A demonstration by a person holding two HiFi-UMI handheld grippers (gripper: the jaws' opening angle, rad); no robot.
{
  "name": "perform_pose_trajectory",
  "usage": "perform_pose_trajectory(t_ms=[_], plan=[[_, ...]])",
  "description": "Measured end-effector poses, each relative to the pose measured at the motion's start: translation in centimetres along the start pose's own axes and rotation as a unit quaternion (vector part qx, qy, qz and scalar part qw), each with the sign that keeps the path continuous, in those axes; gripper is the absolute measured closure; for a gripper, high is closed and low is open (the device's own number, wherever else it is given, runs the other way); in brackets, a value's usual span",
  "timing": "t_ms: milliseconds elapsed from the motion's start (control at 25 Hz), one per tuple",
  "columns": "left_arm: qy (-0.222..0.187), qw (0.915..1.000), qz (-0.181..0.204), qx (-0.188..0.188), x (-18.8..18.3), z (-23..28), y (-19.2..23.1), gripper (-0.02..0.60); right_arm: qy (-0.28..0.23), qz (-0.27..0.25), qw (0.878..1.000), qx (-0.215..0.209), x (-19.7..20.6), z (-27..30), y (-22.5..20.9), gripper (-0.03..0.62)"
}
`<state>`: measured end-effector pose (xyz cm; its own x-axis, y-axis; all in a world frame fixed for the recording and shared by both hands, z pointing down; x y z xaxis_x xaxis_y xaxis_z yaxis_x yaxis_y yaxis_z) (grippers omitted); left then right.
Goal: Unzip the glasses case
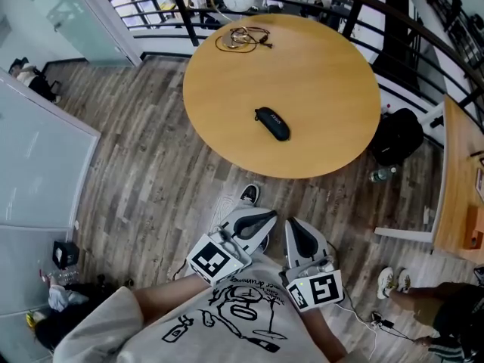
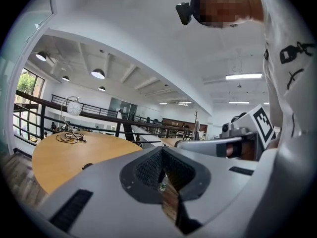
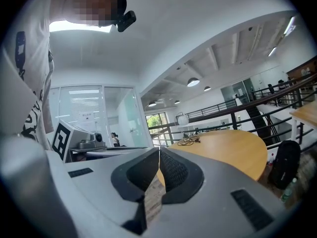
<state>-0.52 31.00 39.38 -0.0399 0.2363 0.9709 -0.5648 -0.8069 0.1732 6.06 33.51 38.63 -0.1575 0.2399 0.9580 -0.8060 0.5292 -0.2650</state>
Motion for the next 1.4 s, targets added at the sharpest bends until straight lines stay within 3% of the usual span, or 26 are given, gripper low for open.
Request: perform_pose_trajectory(t_ms=[320,520,600,920,1400], plan=[[-0.017,0.9998,-0.008,0.001,-1.0,3.0,2.6,0.575,0.008,-0.002,1.000,0.005,-0.6,2.6,-2.9,0.571],[0.014,0.9998,-0.016,0.003,-1.3,5.1,5.4,0.575,0.016,-0.004,1.000,0.005,-1.2,5.4,-4.8,0.571],[0.025,0.9995,-0.019,0.003,-1.7,5.9,6.8,0.575,0.018,-0.003,1.000,0.008,-1.6,6.8,-5.6,0.571],[-0.013,0.9994,-0.030,0.008,-4.0,9.5,13.3,0.575,0.031,-0.008,0.999,0.012,-3.6,13.4,-8.9,0.571],[-0.015,0.9990,-0.035,0.025,-7.4,14.7,23.5,0.575,0.030,-0.026,0.999,0.031,-7.2,23.4,-13.7,0.571]])
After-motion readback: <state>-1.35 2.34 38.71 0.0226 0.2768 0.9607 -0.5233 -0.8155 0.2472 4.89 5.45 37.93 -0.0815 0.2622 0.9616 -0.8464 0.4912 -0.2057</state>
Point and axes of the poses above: the fingertips, and each gripper's own axes: z forward along the fingers, y to its left, x out of its underside, the point moved 3 cm from there along -z, backward along the fingers, and after that the axes turned 4 degrees about -x, right-handed, at the moved point
